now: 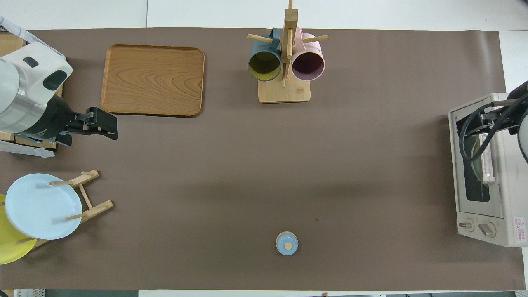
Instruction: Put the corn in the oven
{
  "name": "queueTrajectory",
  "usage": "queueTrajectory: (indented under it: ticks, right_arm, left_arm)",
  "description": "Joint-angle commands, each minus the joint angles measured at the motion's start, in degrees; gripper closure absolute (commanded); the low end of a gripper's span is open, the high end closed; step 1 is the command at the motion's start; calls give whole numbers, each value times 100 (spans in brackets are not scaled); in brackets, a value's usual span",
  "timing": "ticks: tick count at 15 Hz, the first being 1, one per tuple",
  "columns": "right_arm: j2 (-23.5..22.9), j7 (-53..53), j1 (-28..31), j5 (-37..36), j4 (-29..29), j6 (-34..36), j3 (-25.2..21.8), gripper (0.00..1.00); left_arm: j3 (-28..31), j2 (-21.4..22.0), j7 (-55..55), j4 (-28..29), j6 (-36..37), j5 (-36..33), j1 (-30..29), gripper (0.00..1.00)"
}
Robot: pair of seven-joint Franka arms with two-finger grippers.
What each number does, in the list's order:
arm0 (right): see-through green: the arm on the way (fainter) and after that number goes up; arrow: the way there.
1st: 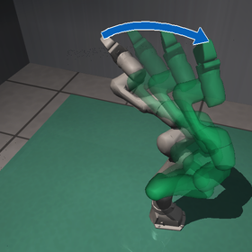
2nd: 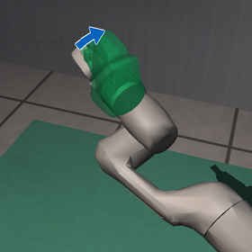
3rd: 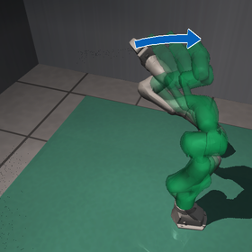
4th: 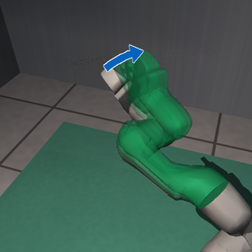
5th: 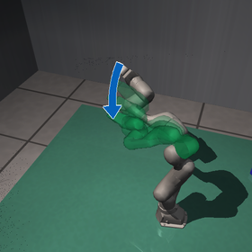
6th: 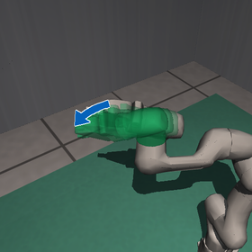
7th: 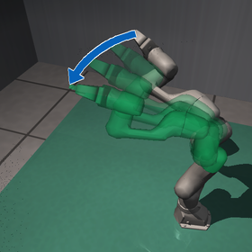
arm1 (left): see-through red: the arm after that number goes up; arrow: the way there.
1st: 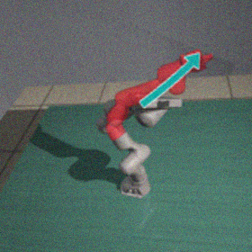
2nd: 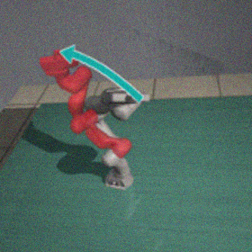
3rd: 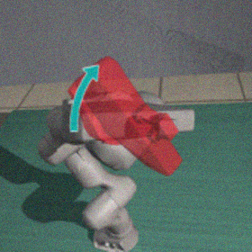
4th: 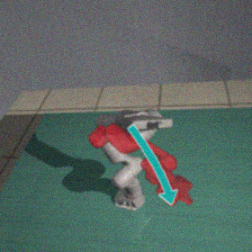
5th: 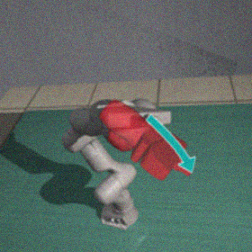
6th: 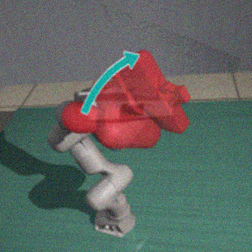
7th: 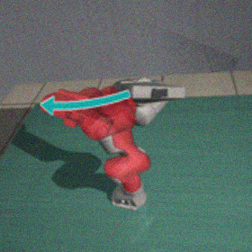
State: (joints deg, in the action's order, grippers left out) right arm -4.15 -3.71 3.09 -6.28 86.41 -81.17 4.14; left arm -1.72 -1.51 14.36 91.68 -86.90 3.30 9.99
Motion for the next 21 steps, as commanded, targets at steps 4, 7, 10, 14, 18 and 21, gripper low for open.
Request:
queueTrajectory:
  ticks: [4,7,10,14,18,21]
  right_arm:
    - [626,-24,-353,522,605,4,-651,0]
    - [591,55,-317,417,552,-13,-686,0]
    - [574,11,-142,417,526,-346,-678,0]
    - [547,37,8,715,491,-338,-678,0]
    - [547,37,-54,698,368,-163,-651,0]
    - [565,20,-63,689,385,-119,-616,0]
  left_arm:
    - [-22,63,-21,16,-46,57,-68,0]
    - [-22,63,-21,25,-46,57,-68,0]
    - [-22,63,-21,16,-46,57,-68,0]
    - [-22,63,-21,25,-46,57,-68,0]
    - [-22,63,-21,25,-46,57,-68,0]
    - [-22,63,-21,16,-46,57,-68,0]
